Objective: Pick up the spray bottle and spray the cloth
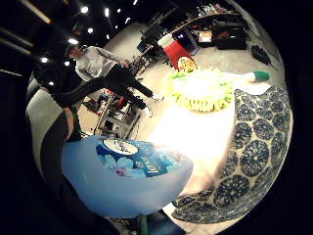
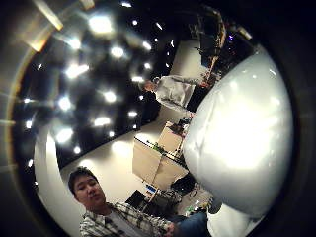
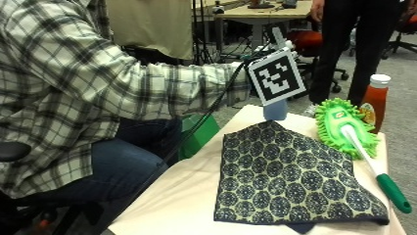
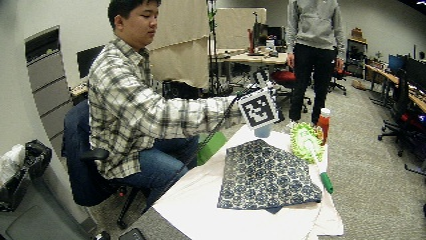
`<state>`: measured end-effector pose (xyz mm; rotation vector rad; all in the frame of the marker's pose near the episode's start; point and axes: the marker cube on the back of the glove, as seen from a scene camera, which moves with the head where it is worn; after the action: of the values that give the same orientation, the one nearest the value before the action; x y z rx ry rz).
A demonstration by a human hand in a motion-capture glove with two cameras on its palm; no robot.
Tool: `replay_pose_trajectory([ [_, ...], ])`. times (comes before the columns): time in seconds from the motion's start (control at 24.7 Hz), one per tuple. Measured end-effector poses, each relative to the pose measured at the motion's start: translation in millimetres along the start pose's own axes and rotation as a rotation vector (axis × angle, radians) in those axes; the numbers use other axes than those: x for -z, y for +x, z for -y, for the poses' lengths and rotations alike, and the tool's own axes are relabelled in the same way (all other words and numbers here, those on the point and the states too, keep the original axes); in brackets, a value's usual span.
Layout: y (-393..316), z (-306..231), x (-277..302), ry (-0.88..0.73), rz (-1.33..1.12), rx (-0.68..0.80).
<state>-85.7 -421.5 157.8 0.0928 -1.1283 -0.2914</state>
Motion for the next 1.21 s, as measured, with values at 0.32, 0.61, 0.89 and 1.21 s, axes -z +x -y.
replay_pose_trajectory([
  [0.32, 34, -9, -29, -0.055, 0.007, -0.024],
  [0.61, 62, -16, -46, -0.062, 0.023, -0.043],
  [0.89, 63, -16, -43, -0.061, 0.055, -0.034],
  [1.21, 65, -17, -41, -0.118, 0.067, -0.041],
])
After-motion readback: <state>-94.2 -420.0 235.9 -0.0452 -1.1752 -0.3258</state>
